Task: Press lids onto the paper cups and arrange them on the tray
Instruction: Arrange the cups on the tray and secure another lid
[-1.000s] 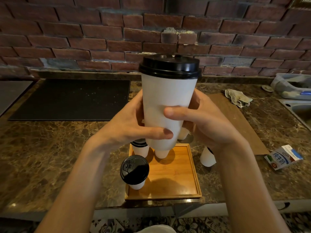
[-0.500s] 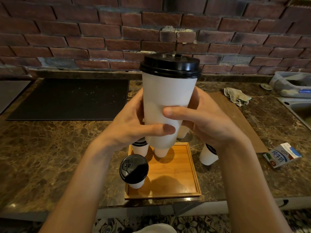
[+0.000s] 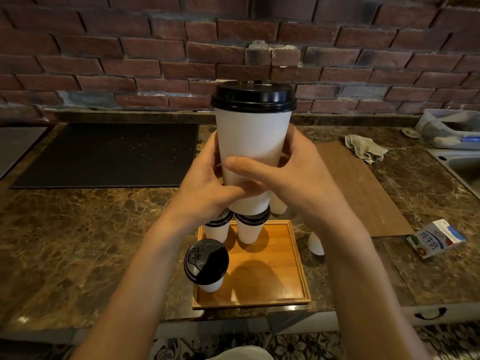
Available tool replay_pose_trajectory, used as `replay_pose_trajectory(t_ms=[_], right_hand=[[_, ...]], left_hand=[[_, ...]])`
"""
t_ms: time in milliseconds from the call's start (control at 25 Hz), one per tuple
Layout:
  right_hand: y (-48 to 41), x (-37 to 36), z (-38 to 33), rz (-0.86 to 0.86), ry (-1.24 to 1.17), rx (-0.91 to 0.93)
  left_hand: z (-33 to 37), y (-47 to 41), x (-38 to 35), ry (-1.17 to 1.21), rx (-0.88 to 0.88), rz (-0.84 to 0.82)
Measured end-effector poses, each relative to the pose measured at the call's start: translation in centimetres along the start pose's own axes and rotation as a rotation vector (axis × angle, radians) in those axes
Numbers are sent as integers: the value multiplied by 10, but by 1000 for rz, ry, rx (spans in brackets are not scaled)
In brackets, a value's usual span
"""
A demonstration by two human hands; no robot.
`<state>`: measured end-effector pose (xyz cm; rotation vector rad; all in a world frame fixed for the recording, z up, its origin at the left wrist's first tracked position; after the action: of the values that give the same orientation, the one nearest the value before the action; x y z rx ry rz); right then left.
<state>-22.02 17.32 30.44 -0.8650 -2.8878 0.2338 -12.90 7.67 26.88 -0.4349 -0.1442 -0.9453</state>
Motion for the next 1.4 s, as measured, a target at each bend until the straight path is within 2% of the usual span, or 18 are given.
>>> replay_pose_trajectory(t_ms=[160, 360, 720, 1040, 1400], right_hand=[[1, 0, 4, 56, 0, -8], [0, 5, -2, 18, -39, 25], [0, 11, -1, -147, -135, 4], [4, 8, 7, -311, -204, -62], [3, 9, -1, -216, -138, 2]], left_hand=[[0, 0, -4, 13, 11, 21], [6, -2, -2, -11, 5, 14], [11, 1, -1, 9, -39, -76], [8, 7, -3, 55, -15, -254], [7, 5, 4, -14, -27, -80]])
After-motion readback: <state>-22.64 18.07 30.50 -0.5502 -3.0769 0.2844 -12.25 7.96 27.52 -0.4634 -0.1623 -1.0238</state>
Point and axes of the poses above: each hand's wrist, its own y-axis away from the middle knuckle, its own x-axis out of the back of the hand, z = x × y, the point moved 5 cm from there along -y, towards the middle knuckle, and after that the axes turned 13 degrees about -y, right-handed, at the moved point
